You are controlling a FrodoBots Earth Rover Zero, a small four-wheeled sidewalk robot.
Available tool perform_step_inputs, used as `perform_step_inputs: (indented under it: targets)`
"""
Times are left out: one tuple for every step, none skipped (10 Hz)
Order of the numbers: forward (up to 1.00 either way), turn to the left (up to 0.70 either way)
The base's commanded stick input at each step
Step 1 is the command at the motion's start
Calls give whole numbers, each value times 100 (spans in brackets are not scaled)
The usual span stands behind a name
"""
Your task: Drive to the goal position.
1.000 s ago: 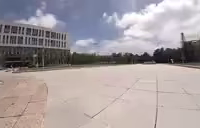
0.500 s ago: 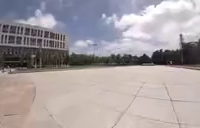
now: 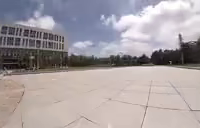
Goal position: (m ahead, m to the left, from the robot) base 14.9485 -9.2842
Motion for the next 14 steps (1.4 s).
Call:
perform_step_inputs:
  targets:
    - [100,0]
    - [100,-13]
    - [100,-2]
    - [100,0]
    - [100,-11]
    - [100,-4]
    - [100,-4]
    - [100,-11]
    - [100,-14]
    - [100,-14]
    - [100,-14]
    - [100,-15]
    - [100,-15]
    - [100,-14]
